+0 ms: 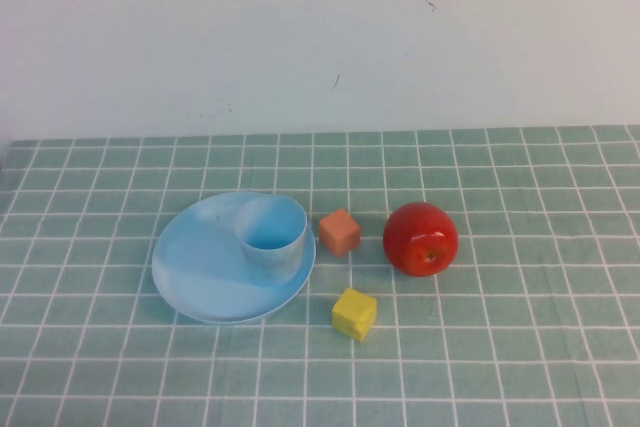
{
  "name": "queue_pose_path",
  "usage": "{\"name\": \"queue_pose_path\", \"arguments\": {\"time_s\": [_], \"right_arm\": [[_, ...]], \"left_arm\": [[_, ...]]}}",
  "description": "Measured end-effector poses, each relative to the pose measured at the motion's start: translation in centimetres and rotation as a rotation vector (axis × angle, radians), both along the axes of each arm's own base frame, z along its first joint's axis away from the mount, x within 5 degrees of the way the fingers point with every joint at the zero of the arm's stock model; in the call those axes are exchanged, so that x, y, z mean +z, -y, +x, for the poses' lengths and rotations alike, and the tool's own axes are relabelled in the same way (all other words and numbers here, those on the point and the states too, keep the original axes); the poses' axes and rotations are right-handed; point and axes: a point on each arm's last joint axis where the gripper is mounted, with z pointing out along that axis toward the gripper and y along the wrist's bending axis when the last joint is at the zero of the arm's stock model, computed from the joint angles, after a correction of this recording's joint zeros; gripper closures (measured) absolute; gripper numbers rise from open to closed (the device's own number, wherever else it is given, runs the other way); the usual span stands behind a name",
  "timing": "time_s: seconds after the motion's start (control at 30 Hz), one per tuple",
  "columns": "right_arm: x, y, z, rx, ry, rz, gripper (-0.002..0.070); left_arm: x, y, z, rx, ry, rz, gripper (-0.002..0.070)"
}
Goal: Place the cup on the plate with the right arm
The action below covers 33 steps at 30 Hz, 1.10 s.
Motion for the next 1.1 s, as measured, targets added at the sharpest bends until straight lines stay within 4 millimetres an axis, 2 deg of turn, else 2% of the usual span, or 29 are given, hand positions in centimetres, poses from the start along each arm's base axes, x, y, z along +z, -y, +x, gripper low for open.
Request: {"name": "queue_pose_path", "arguments": {"time_s": [0.17, 0.37, 0.47, 0.6, 0.73, 0.87, 1.0, 1.1], "right_arm": [[0.7, 0.7, -2.4, 0.030, 0.009, 0.108, 0.0678], [1.0, 1.0, -3.2, 0.039, 0.023, 0.138, 0.0678], [1.0, 1.9, -3.3, 0.059, 0.115, 0.083, 0.0678], [0.8, 3.6, -3.5, -0.037, 0.377, 0.100, 0.0678], [-1.1, 5.2, -4.2, -0.210, 0.638, 0.181, 0.0678], [-5.3, 6.5, -5.5, -0.374, 0.792, 0.192, 0.0678], [-10.2, 7.0, -6.0, -0.451, 0.848, 0.182, 0.0678], [-13.0, 7.3, -6.4, -0.501, 0.879, 0.168, 0.0678]], "left_arm": [[0.0, 0.0, 0.0, 0.000, 0.000, 0.000, 0.0678], [0.0, 0.0, 0.0, 0.000, 0.000, 0.000, 0.0678], [0.0, 0.0, 0.0, 0.000, 0.000, 0.000, 0.0678], [0.0, 0.0, 0.0, -0.001, 0.000, 0.002, 0.0678], [0.0, 0.0, 0.0, -0.001, 0.000, 0.002, 0.0678], [0.0, 0.0, 0.0, -0.001, 0.000, 0.002, 0.0678], [0.0, 0.0, 0.0, -0.001, 0.000, 0.002, 0.0678], [0.0, 0.0, 0.0, -0.001, 0.000, 0.002, 0.0678]]}}
